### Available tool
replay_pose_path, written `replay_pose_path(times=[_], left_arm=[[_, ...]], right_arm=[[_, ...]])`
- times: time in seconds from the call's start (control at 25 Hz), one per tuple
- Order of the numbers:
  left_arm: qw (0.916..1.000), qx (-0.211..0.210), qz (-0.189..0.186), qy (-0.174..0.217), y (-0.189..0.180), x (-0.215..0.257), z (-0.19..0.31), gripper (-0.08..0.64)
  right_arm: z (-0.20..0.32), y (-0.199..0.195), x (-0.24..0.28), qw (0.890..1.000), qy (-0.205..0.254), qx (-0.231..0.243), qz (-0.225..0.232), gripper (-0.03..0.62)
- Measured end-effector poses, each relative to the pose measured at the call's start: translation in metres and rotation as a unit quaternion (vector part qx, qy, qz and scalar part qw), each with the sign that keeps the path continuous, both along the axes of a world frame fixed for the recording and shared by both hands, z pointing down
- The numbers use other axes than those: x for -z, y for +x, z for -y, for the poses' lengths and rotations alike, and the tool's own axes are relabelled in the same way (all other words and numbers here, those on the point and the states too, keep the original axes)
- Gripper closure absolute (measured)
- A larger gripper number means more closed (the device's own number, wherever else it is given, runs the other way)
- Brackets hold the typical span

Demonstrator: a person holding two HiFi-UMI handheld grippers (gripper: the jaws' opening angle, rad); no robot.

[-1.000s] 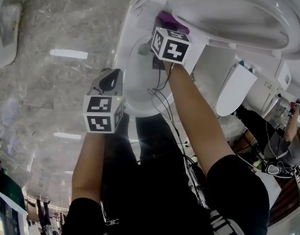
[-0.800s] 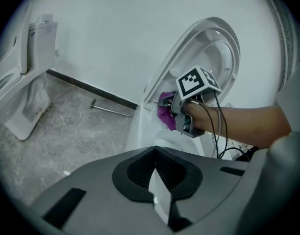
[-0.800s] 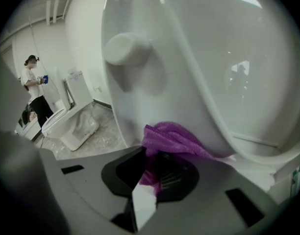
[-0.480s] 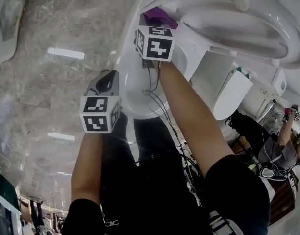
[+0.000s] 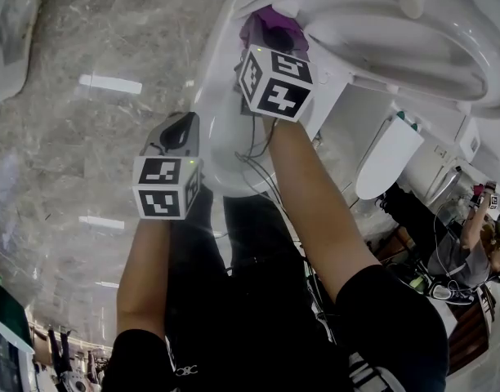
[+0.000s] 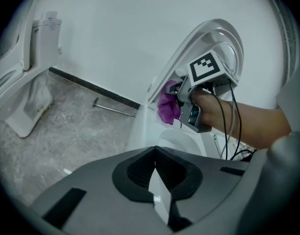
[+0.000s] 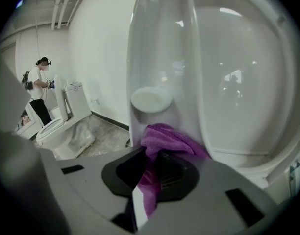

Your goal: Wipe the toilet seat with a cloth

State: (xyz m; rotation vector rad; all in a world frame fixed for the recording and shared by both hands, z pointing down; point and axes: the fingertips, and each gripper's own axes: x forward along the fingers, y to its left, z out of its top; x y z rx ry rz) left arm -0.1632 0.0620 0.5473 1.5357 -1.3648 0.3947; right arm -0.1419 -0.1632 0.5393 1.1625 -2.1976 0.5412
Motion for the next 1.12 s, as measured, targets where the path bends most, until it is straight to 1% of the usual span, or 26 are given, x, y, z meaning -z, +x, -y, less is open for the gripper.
replay_pose_path(times=[0.12, 0.24, 0.32, 0.4, 0.56, 0.72, 0.8, 1.0, 1.12], left_arm=[[1.0000, -0.002, -0.003, 0.000, 0.002, 0.001, 0.003, 0.552], [1.0000, -0.003, -0.005, 0.000, 0.006, 0.001, 0.004, 0.552], [1.0000, -0.003, -0.007, 0.001, 0.008, 0.000, 0.005, 0.552], [1.0000, -0.004, -0.008, 0.001, 0.009, 0.000, 0.006, 0.553], [1.0000, -0.002, -0.007, 0.001, 0.005, -0.001, 0.006, 0.552], [1.0000, -0.001, -0.007, -0.002, 0.000, -0.003, 0.005, 0.552], [1.0000, 0.002, -0.005, -0.004, -0.004, -0.004, 0.003, 0.552], [1.0000, -0.003, 0.000, 0.000, -0.004, 0.002, 0.007, 0.552], [1.0000, -0.006, 0.001, 0.006, -0.002, 0.008, 0.014, 0.552]], right_arm=[[0.002, 0.013, 0.015, 0.999, 0.031, -0.023, -0.006, 0.532], [0.000, 0.019, 0.024, 0.999, 0.037, -0.034, 0.000, 0.532], [0.001, 0.018, 0.028, 0.999, 0.040, -0.033, 0.007, 0.532], [0.003, 0.010, 0.027, 0.999, 0.046, -0.015, 0.004, 0.532], [0.002, -0.010, 0.022, 0.998, 0.059, 0.037, -0.009, 0.532], [0.001, -0.013, 0.023, 0.996, 0.064, 0.062, -0.013, 0.534], [0.000, -0.010, 0.029, 0.996, 0.064, 0.057, -0.008, 0.534], [-0.002, 0.007, 0.045, 0.999, 0.051, 0.004, 0.006, 0.534], [-0.003, 0.012, 0.051, 0.999, 0.043, -0.007, 0.010, 0.534]])
